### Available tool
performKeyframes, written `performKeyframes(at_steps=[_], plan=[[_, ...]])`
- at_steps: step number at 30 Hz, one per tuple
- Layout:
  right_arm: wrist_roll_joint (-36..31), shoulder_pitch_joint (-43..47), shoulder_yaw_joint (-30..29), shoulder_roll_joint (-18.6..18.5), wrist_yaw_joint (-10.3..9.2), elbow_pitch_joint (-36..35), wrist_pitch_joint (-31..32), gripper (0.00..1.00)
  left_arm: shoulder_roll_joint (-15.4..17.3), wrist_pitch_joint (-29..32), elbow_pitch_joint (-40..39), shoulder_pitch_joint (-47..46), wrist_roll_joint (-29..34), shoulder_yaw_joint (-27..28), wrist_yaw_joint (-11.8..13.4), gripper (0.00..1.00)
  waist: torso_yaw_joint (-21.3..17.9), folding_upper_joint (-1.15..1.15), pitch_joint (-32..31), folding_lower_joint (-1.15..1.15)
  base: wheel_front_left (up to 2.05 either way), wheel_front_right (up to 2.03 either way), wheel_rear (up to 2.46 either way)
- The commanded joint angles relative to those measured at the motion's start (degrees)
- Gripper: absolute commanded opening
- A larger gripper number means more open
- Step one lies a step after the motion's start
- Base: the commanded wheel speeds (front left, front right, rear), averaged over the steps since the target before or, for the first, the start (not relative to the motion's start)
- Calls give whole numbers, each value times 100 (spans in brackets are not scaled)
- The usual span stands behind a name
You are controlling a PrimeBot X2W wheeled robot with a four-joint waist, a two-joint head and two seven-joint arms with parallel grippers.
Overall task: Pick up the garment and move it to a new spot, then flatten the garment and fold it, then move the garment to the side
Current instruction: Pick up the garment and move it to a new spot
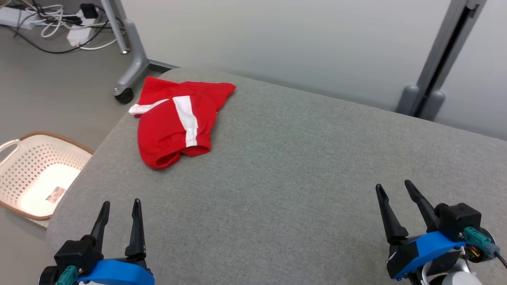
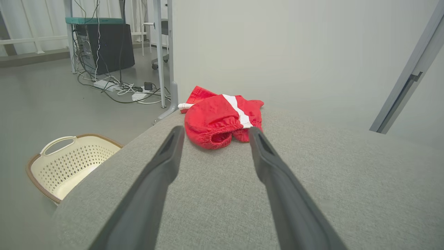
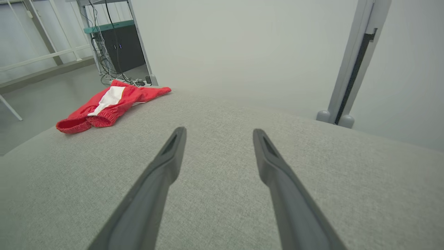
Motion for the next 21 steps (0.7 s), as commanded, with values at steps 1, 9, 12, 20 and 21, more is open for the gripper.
performKeyframes(at_steps=[1,9,12,20,21], plan=[[29,27,-12,-33,3,4,28,100,-5,-20,6,-2,14,-1,3,100,186,0,57,0,0,0,0],[10,-46,110,-27,3,17,66,100,33,-23,-20,81,-26,71,35,100,257,0,40,0,0,0,0],[31,-43,116,-57,3,19,51,100,35,-24,-53,78,-10,80,48,100,236,0,50,0,0,0,0],[-62,-1,100,-101,3,-103,51,100,182,39,-394,-143,-86,289,104,100,113,0,146,0,0,0,0],[-73,-8,87,-107,3,-128,49,100,223,89,-507,-211,-93,330,136,100,100,0,184,0,0,0,0]])
